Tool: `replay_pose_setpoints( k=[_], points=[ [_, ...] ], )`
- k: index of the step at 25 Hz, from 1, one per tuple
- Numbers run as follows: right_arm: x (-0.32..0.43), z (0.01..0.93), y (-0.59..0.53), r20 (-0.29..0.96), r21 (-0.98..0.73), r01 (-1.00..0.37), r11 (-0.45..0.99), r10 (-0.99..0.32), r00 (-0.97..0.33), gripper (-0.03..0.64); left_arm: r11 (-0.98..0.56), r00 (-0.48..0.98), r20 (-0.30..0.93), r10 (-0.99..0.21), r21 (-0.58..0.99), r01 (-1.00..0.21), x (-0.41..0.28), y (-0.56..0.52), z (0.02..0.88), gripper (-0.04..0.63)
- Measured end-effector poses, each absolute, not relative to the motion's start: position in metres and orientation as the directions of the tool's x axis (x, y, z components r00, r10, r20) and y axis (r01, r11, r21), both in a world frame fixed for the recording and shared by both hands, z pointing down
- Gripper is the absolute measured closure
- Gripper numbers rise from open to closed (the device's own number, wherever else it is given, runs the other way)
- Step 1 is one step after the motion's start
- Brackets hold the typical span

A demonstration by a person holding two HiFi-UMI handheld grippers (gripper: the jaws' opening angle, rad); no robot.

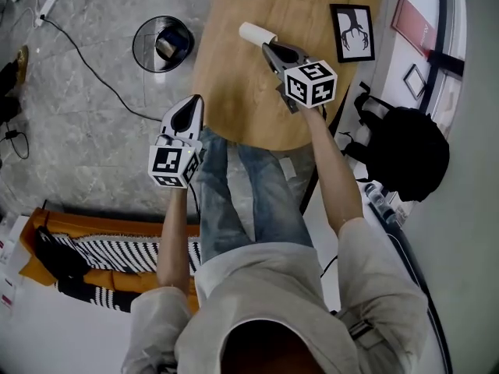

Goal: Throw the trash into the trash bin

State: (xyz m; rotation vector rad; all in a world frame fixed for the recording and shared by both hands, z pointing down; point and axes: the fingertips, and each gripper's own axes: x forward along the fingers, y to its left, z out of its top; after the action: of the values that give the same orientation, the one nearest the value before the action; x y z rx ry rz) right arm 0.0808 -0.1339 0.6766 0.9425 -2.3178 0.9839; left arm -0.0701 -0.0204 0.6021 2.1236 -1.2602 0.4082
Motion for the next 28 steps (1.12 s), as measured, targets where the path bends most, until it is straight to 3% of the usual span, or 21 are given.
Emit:
replay_pose_setpoints(
  k=[19,28],
  points=[
    [-0.148,0.673,-0.119,0.597,-0.443,-0.549,0.709,-0.224,-0.771,0.586,-0.058,0.251,0.549,-0.797,0.345,-0.937,-0.234,0.038,0.596,0.578],
    [-0.203,0.699,-0.133,0.641,-0.406,-0.568,0.716,-0.22,-0.736,0.583,0.03,0.204,0.557,-0.805,0.382,-0.924,-0.271,0.046,0.609,0.578]
  ],
)
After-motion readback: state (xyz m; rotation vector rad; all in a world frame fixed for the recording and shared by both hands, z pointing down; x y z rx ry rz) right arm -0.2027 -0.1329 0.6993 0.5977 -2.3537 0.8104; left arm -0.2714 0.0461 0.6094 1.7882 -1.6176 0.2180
